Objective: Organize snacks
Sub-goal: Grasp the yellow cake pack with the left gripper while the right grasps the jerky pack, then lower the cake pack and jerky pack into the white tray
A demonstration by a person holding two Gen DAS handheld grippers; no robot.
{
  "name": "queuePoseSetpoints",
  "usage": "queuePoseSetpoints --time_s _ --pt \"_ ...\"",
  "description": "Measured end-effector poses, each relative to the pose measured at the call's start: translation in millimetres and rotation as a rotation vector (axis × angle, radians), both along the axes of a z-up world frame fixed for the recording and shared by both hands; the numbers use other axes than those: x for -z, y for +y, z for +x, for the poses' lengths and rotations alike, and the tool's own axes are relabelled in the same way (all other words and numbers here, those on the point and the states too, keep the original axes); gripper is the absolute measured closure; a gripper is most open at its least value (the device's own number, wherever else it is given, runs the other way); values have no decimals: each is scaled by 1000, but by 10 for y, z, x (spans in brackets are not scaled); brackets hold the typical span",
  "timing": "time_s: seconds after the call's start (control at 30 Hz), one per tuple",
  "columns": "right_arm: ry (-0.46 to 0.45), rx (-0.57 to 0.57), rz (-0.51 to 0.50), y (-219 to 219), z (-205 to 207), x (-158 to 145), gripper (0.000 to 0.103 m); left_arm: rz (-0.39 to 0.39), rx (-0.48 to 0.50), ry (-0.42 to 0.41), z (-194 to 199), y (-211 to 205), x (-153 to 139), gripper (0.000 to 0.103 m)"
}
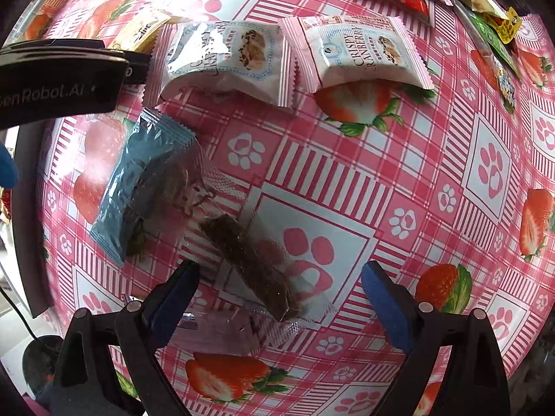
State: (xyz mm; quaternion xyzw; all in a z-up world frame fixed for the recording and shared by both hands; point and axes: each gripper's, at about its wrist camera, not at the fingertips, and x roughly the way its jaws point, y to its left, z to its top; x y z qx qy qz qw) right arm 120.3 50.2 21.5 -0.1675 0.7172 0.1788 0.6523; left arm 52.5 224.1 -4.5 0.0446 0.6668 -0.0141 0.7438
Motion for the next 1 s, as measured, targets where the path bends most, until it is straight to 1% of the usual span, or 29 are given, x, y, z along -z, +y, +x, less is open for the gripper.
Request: queuePoseSetpoints --time_s 0.03,0.07,0.1,0.17,0.2,0.27,0.37,0.47,0.57,0.67,0.7,0.8,0.9,1.0 --pt "-5 0 3 17 -1 -43 28 -6 3 11 -4 -5 -11 64" --pt "-8 -2 7 29 -1 -83 46 -22 -5 15 -20 6 -26 64" --pt "-10 -6 5 34 3 -117 62 -32 -20 16 -44 9 -57 64" --pt "3 13 27 -58 30 -160 64 -59 -60 8 -142 67 -134 64" --pt "19 41 57 -139 31 -166 64 -78 -78 -2 -201 93 -193 64" --pt "68 138 151 -372 28 -226 64 -109 -92 -28 -346 116 -327 64" --pt "130 284 280 -739 20 -338 64 -105 -94 -59 -593 121 -535 64" --pt "147 347 333 -1010 -31 -451 64 -108 -106 -82 -850 96 -719 64" --pt "139 350 347 -1163 -72 -505 64 -89 -136 -98 -1094 24 -777 64" --pt "153 348 344 -1123 -231 -535 64 -72 -191 -84 -1395 98 -871 64" --pt "159 343 350 -1095 -346 -560 64 -65 -202 -80 -1477 117 -907 64" --pt "164 291 369 -947 -476 -614 64 -44 -229 -84 -1679 215 -993 64" --pt "153 228 397 -685 -577 -618 64 -20 -245 -107 -1786 364 -1004 64" --pt "164 205 426 -422 -607 -634 64 -17 -308 -102 -1910 590 -1015 64"
